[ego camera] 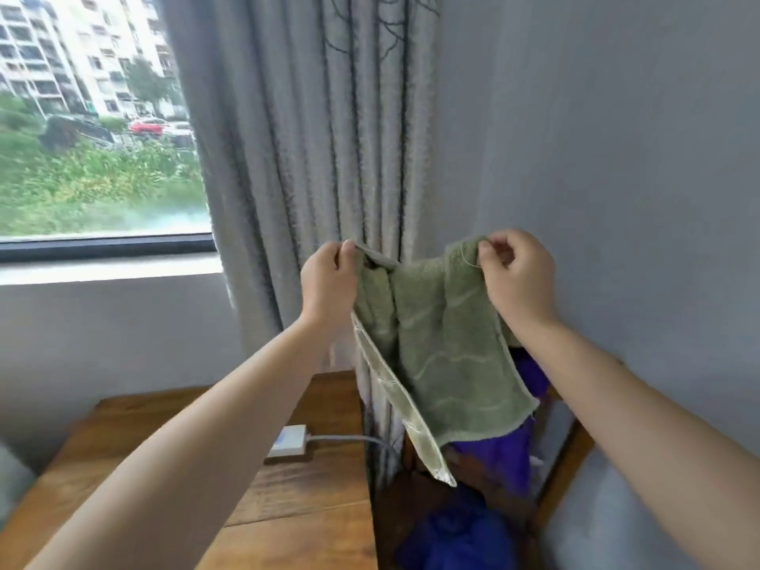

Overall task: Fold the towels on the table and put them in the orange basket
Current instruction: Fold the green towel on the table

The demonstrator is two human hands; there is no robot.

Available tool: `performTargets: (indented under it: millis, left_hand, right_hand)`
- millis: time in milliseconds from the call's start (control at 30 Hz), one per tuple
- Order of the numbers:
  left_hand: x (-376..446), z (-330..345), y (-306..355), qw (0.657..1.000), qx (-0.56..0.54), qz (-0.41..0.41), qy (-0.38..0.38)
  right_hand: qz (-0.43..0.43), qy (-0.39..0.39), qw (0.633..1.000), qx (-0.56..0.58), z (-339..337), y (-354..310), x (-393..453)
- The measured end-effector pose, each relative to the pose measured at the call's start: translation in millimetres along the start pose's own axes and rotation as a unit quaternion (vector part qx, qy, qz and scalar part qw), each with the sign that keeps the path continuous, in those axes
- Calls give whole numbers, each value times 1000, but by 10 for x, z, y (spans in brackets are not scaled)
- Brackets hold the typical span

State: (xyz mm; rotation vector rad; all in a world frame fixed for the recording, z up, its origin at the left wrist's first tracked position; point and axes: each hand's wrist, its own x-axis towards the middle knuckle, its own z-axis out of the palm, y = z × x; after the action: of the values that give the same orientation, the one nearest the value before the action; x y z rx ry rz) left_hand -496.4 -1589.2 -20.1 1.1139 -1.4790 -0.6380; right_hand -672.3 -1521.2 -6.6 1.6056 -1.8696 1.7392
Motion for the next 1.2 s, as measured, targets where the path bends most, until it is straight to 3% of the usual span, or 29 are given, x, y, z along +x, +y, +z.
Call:
performTargets:
  millis: [267, 600, 733, 867, 1100, 1200]
  left_hand:
    - [-374, -2092, -486, 990, 121, -48, 53]
    - [-923, -3922, -1473, 938, 239, -203, 151]
    - [-891, -4382, -1793, 916, 266, -249, 166]
    - [-607, -4666, -2028, 901, 291, -280, 162]
    - [264, -4852, -2170, 907, 313, -235, 157]
    - [384, -4920, -2251, 905, 319, -241, 147]
  right_hand:
    - [-14, -87, 996, 32, 689, -1252, -972]
    - [31, -271, 962, 30, 1926, -1837, -2007]
    - [46, -323, 944, 41, 2554, -2025, -2257]
    - [51, -320, 944, 58, 3102, -2156, -2272]
    - [28, -263, 962, 72, 3776, -2367, -1855]
    - [29, -273, 957, 98, 3901, -2478, -1829]
